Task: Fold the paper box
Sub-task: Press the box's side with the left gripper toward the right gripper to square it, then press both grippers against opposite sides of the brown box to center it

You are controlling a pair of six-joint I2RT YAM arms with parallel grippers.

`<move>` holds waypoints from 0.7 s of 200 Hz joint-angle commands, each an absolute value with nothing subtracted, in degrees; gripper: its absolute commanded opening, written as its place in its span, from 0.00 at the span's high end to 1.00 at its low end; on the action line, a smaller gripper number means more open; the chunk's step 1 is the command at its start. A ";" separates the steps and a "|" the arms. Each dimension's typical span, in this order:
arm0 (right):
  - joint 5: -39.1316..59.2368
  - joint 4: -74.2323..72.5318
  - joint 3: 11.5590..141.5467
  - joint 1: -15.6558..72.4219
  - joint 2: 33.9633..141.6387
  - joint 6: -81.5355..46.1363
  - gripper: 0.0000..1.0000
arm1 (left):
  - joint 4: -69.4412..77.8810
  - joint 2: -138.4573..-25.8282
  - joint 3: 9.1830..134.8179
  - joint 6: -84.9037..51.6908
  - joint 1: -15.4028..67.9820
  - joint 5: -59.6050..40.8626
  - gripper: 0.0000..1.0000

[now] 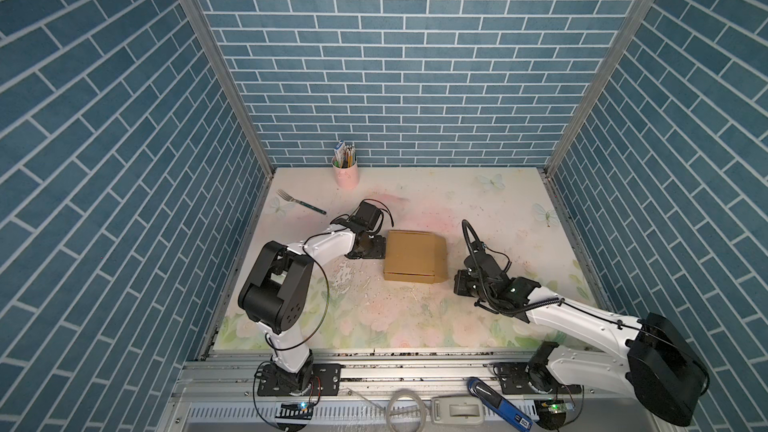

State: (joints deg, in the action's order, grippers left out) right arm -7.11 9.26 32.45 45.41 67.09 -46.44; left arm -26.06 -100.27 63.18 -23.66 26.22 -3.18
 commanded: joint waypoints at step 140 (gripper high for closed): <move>-4.42 14.12 47.91 44.65 89.30 -41.08 0.89 | -25.75 -105.78 63.41 -23.44 30.39 -0.79 0.28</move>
State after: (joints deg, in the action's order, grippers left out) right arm -5.96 14.55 47.24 44.60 88.09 -41.08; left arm -26.35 -104.03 63.18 -23.11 28.49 -0.08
